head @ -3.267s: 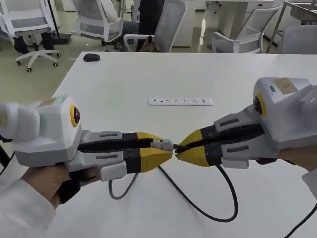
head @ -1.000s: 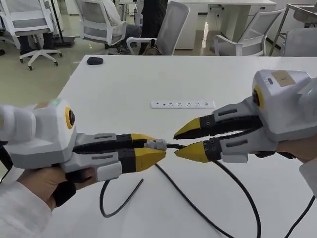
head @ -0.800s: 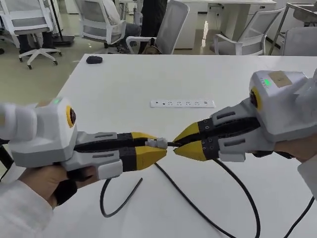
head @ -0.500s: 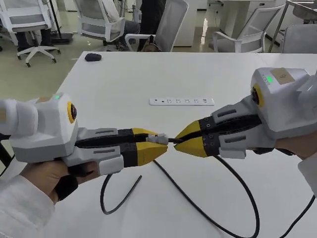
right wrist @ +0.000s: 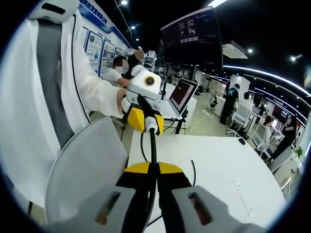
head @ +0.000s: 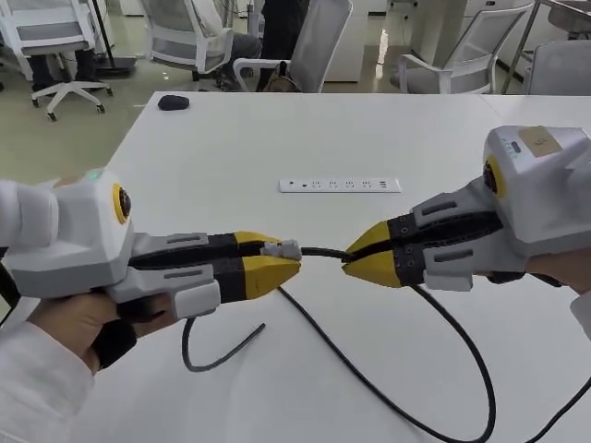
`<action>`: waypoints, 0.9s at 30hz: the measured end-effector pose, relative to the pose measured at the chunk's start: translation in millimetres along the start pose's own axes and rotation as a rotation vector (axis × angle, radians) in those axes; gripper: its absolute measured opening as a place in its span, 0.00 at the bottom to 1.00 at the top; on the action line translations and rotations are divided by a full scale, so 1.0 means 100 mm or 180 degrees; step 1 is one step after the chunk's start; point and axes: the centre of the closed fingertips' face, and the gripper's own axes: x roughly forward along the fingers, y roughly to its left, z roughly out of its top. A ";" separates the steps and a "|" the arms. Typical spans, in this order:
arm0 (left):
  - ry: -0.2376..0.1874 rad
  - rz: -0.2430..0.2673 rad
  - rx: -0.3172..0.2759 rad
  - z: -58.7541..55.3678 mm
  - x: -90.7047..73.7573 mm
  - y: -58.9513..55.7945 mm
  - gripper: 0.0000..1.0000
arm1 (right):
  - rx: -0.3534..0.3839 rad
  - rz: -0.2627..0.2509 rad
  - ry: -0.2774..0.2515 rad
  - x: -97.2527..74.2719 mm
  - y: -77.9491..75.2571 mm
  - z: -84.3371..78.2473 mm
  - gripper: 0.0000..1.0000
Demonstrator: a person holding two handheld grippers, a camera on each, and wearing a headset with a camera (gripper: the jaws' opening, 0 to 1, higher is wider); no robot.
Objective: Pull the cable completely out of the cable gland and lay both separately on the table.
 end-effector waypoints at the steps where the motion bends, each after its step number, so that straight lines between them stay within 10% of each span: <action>1: -0.0003 0.0008 -0.0003 0.00 -0.01 0.01 0.17 | 0.0007 -0.0012 0.0020 -0.01 -0.01 -0.03 0.03; 27: -0.0051 0.0098 0.0076 0.02 0.00 0.05 0.17 | 0.0285 -0.0090 0.0207 -0.13 -0.03 -0.43 0.03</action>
